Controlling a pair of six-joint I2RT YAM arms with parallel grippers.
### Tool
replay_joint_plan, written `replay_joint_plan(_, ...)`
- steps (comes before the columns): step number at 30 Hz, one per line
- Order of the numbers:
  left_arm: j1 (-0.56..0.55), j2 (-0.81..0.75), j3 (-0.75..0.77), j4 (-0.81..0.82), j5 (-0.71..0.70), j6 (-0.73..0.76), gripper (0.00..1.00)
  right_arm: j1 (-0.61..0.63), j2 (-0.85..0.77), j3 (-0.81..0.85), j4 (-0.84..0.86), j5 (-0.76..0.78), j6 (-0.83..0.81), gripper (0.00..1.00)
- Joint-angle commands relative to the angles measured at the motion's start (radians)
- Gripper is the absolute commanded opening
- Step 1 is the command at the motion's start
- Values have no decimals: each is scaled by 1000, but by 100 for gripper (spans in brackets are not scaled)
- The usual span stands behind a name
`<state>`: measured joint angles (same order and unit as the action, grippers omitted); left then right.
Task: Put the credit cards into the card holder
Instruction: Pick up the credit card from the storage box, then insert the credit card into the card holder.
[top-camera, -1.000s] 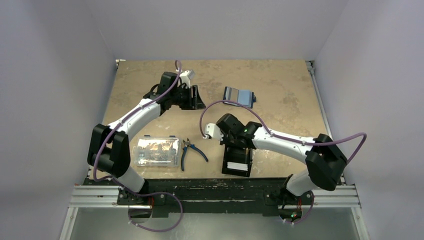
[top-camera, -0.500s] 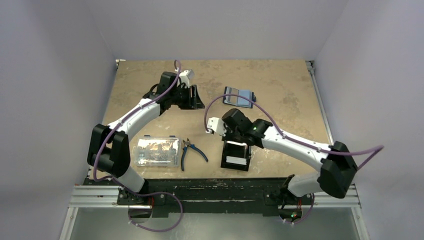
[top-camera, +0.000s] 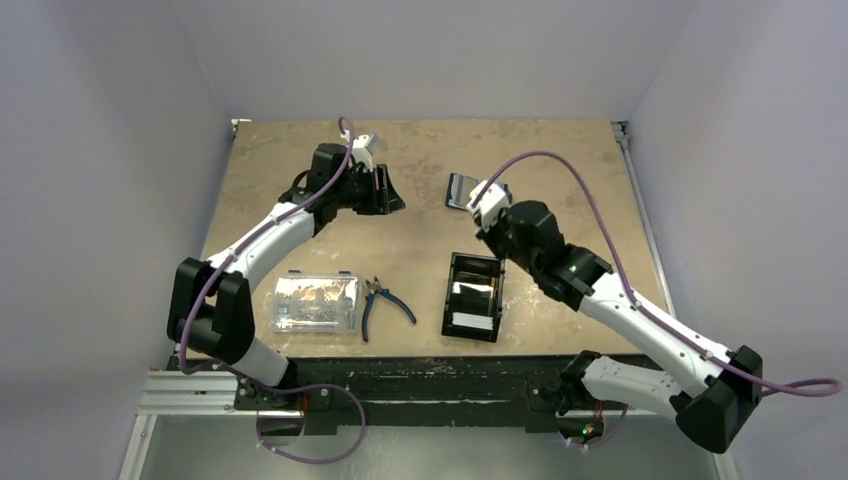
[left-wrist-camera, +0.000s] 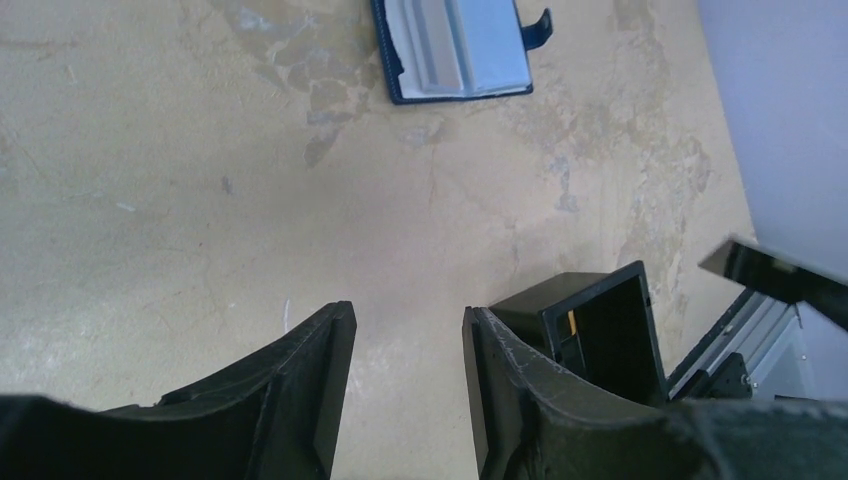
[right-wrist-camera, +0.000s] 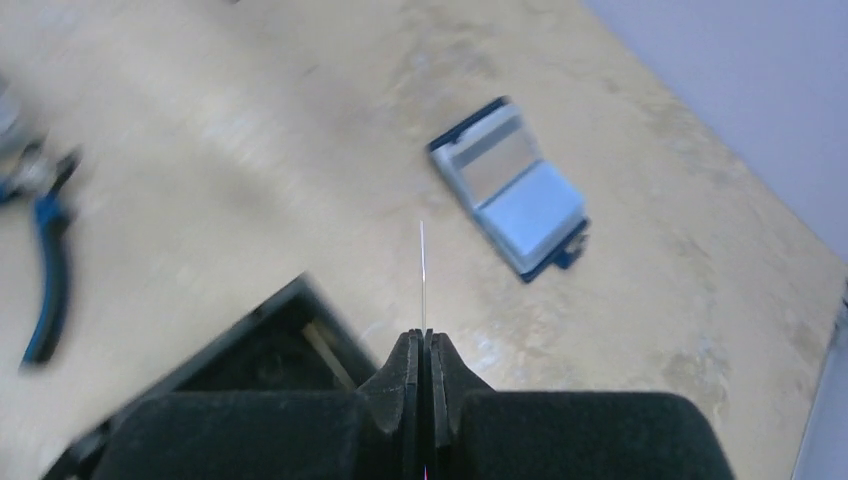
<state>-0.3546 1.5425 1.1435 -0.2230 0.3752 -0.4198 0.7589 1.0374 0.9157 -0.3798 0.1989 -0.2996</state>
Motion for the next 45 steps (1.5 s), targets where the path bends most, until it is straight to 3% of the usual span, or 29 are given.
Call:
replay_joint_plan(1, 6, -17, -19, 182, 64, -68, 49, -152, 75, 26, 292, 81, 259, 0)
replay_joint_plan(5, -17, 41, -17, 367, 132, -212, 50, -325, 239, 129, 357, 17, 484, 0)
replay_joint_plan(11, -111, 196, 45, 598, 63, -324, 49, -478, 512, 275, 441, -180, 676, 0)
replay_joint_plan(16, -163, 375, 164, 727, 32, -367, 45, -640, 655, 306, 570, -481, 836, 0)
replay_joint_plan(22, -182, 580, 354, 712, 33, -355, 36, -687, 804, 391, 633, -641, 880, 0)
replay_joint_plan(29, -185, 753, 535, 619, 22, -332, 24, -688, 853, 404, 651, -656, 895, 0)
replay_joint_plan(45, -168, 869, 587, 417, -90, -245, 11, -688, 967, 415, 660, -677, 907, 0)
